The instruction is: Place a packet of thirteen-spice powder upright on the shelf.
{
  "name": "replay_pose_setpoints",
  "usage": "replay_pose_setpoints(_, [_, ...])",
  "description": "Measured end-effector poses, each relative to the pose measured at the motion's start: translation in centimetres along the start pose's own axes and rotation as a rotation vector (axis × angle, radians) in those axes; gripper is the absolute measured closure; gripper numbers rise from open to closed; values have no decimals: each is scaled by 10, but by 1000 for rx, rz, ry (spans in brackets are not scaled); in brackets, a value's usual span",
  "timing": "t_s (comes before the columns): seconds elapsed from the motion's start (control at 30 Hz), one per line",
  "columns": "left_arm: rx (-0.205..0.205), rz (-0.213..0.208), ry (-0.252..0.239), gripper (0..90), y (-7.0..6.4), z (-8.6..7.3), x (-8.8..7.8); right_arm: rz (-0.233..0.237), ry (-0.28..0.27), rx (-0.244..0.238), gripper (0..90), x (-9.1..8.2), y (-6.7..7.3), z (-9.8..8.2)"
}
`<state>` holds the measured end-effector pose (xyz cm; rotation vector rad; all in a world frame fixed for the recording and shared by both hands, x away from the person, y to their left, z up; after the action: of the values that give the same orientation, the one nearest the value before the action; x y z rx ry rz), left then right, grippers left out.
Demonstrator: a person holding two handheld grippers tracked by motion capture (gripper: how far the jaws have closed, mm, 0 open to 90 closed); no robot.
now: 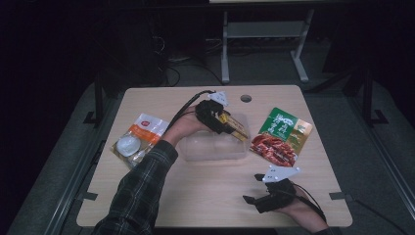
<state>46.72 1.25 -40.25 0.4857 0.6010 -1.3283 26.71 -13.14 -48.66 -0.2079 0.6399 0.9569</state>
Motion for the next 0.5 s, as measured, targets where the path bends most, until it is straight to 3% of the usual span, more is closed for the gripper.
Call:
replay_pose_setpoints(0.2, [17,-9,-6,303,-2,11,8,4,1,-7,158,1,0,0])
replay_pose_setpoints(0.5, [-1,-31,1,304,-3,13,28,6,-1,-12,158,1,0,0])
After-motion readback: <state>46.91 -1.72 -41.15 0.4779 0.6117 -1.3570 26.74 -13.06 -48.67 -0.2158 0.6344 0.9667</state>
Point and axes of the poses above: each handheld gripper's, and its own axes: x roughly forward along the jaws, z roughly out of its top, y roughly to its left, the point moved 6 cm from there along x, roughly forward along the jaws, and after that the axes turned 3 degrees about -y, right-handed, at the moved point
